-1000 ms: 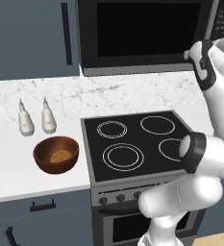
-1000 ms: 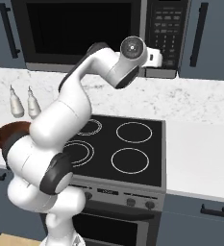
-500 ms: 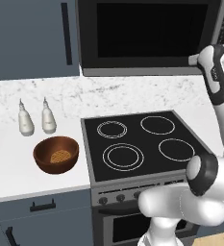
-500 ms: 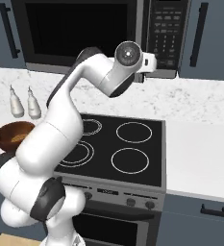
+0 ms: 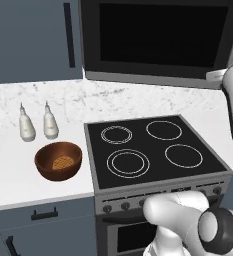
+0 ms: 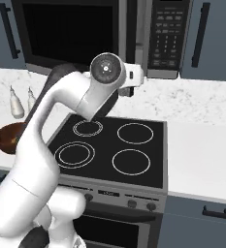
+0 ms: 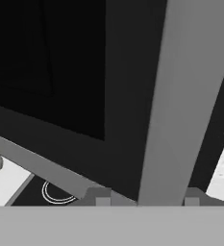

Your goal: Open the microwave, place the bowl with waffle inside the microwave, then close the microwave door and turn it on.

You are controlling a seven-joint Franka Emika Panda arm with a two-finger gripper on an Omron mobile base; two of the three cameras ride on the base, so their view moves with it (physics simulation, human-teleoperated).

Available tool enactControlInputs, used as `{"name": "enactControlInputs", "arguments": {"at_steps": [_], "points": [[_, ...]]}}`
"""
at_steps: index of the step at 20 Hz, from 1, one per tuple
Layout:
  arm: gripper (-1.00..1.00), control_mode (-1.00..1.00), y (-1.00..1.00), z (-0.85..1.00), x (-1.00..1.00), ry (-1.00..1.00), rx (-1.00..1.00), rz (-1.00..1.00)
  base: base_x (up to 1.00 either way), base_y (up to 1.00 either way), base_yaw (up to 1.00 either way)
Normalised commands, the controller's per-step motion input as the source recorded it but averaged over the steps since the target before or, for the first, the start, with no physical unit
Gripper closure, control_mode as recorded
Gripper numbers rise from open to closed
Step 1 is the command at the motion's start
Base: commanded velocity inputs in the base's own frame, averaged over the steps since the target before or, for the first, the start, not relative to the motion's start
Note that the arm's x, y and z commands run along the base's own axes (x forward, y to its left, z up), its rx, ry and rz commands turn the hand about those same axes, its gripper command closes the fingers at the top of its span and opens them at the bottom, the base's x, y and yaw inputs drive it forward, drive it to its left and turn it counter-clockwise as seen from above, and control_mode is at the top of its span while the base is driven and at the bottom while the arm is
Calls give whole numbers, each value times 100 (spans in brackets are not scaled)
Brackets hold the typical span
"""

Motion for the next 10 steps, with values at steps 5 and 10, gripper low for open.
{"name": "enactControlInputs", "arguments": {"at_steps": [5,10], "points": [[100,-100,100,0,-100,0,-12,-2,0,0,0],[100,-100,100,0,-97,0,-15,-8,0,0,0]]}}
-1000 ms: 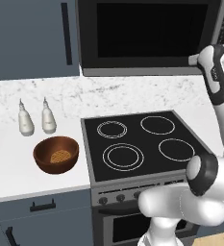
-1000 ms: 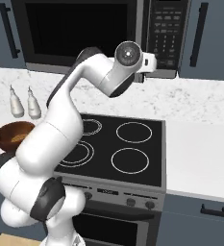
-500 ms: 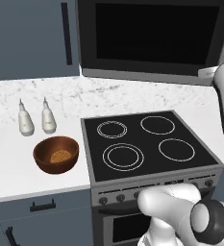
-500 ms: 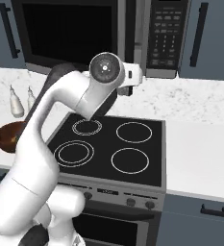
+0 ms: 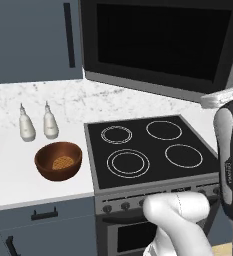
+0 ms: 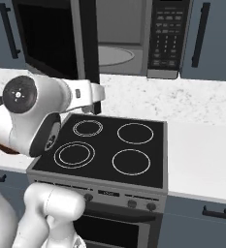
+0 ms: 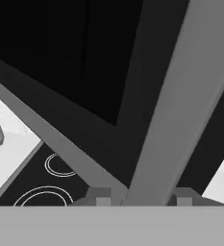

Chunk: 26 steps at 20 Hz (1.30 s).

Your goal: Open the microwave, place the bowl with waffle inside the microwave, then close the microwave door and turn it on.

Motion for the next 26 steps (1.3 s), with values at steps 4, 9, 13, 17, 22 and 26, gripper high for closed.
{"name": "enactControlInputs", "arguments": {"at_steps": [4,9,13,17,22,26], "points": [[-100,-100,100,0,-88,0,-18,-10,0,0,0],[-100,-100,62,0,-97,0,-6,-3,0,0,0],[-100,-100,-15,0,-100,0,13,0,0,0,0],[-100,-100,-76,10,-97,6,32,0,0,0,0],[-100,-100,-100,31,-35,24,46,-2,0,0,0],[-100,-100,-93,21,0,14,72,0,0,0,0]]}}
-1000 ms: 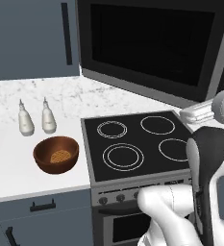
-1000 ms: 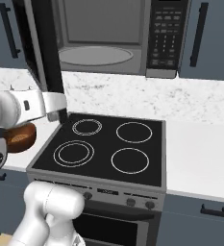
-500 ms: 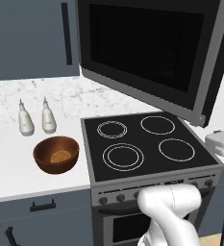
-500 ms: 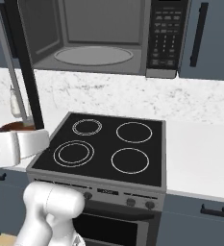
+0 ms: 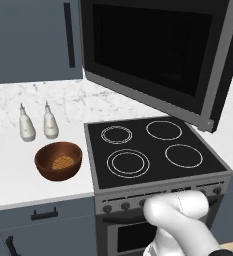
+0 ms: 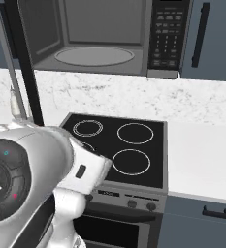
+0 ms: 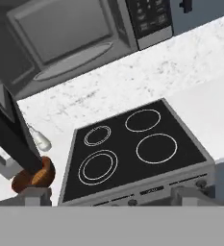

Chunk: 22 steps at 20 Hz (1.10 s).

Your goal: Open the microwave, place the bowl with waffle inside the microwave, then close the microwave door and turn it on.

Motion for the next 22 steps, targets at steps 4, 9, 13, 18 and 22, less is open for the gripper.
{"name": "enactControlInputs", "arguments": {"at_steps": [4,9,13,18,22], "points": [[-100,-100,-17,1,33,5,72,0,0,0,0],[-100,-100,14,-3,55,-6,72,-2,0,0,0],[-100,-100,27,0,75,0,54,-3,0,0,0],[-100,-100,49,-8,88,11,21,3,0,0,0],[-100,-100,62,-13,90,16,1,20,0,0,0]]}}
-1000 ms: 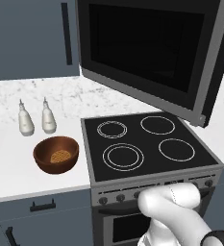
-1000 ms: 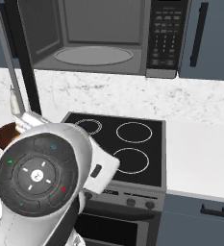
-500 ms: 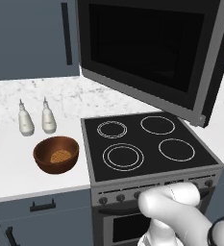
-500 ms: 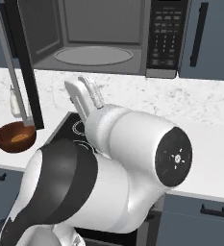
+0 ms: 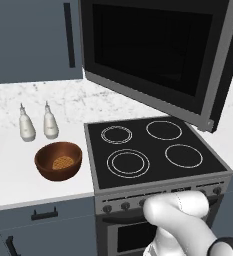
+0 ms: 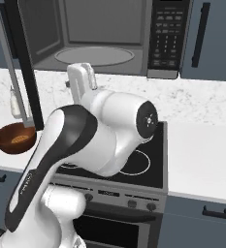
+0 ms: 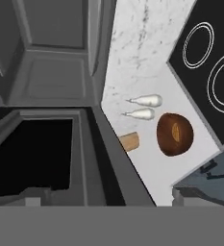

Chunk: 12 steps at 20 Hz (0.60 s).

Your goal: Open the microwave, place the bowl with waffle inside the microwave, then close the microwave door and turn it on.

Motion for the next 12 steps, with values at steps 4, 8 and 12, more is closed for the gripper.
{"name": "enactControlInputs", "arguments": {"at_steps": [4,8,12], "points": [[-100,-100,43,-1,71,12,1,35,0,0,0],[-100,-100,52,0,58,9,6,40,0,0,0],[-100,-100,68,0,13,3,5,44,0,0,0]]}}
